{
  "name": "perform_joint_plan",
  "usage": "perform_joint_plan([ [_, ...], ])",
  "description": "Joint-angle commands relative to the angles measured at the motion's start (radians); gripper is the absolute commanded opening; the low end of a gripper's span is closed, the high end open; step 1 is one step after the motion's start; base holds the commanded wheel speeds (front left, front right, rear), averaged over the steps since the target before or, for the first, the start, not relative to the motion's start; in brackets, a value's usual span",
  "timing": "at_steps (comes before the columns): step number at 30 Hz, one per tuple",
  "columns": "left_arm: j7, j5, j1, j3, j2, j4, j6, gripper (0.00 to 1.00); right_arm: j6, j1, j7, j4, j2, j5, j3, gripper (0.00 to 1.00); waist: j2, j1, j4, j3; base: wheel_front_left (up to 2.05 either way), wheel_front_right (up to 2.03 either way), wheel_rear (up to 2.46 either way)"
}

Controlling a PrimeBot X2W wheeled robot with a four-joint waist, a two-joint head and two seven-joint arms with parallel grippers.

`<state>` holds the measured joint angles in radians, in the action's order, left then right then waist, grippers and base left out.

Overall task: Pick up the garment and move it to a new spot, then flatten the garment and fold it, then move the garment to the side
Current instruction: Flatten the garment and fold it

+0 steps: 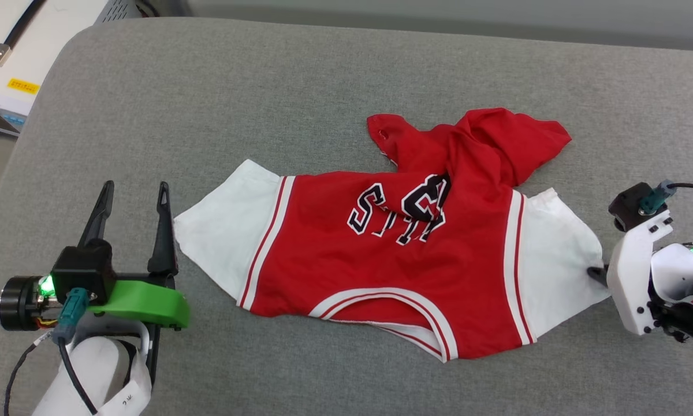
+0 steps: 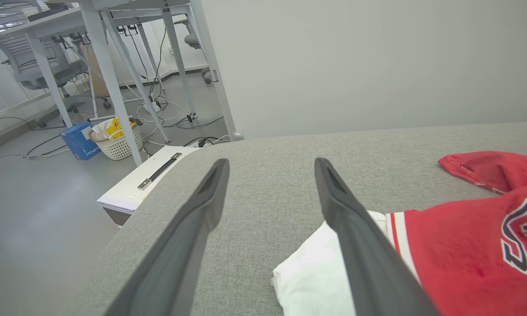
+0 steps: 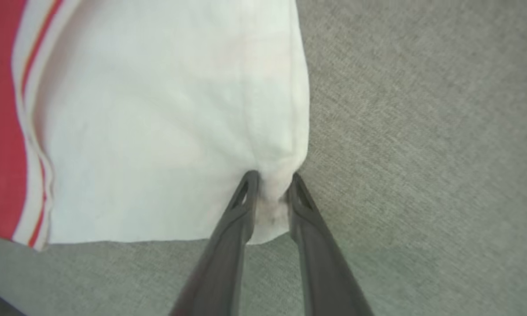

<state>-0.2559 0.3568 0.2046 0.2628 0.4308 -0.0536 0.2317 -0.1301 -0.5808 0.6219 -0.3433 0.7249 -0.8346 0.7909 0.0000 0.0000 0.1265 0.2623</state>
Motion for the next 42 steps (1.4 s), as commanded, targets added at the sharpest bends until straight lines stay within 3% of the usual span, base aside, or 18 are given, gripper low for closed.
perform_joint_plan([
  [1,-0.006,-0.007,-0.014,-0.012,-0.004,-0.011,-0.015,1.0,-0.001,0.035,-0.021,-0.008,-0.026,-0.03,0.017,0.0,0.0,0.0,-0.02,-0.024,0.0,0.0,0.0],
  [13,0.021,-0.031,0.098,-0.002,0.085,-0.153,-0.193,1.0,-0.001,0.162,-0.148,0.062,0.111,-0.068,-0.125,0.0,0.0,0.0,-0.065,-0.085,0.0,0.0,0.0],
  [16,0.084,-0.018,0.156,0.024,0.115,-0.178,-0.262,1.0,-0.001,0.201,-0.153,0.082,0.117,-0.066,-0.16,0.0,0.0,0.0,-0.075,-0.088,0.0,0.0,0.0],
  [17,0.206,0.017,0.215,0.065,0.147,-0.202,-0.327,1.0,-0.001,0.233,-0.149,0.103,0.109,-0.056,-0.197,0.0,0.0,0.0,-0.082,-0.091,0.0,0.0,0.0],
  [19,0.329,0.071,0.248,0.105,0.166,-0.218,-0.35,1.0,-0.001,0.25,-0.144,0.113,0.102,-0.046,-0.218,0.0,0.0,0.0,-0.086,-0.091,0.0,0.0,0.0],
  [27,0.772,0.356,0.368,0.326,0.295,-0.149,-0.362,1.0,-0.001,0.286,-0.117,0.149,0.067,-0.002,-0.283,0.0,0.0,0.0,-0.096,-0.081,0.0,0.0,0.0],
  [31,0.909,0.478,0.401,0.407,0.342,-0.146,-0.362,1.0,-0.001,0.29,-0.095,0.175,0.048,0.022,-0.309,0.0,0.0,0.0,-0.105,-0.068,0.0,0.0,0.0],
  [42,0.98,0.609,0.405,0.539,0.348,-0.247,-0.362,1.0,-0.001,0.286,-0.046,0.232,0.012,0.069,-0.353,0.0,0.0,0.0,-0.139,-0.019,0.0,0.0,0.0],
])
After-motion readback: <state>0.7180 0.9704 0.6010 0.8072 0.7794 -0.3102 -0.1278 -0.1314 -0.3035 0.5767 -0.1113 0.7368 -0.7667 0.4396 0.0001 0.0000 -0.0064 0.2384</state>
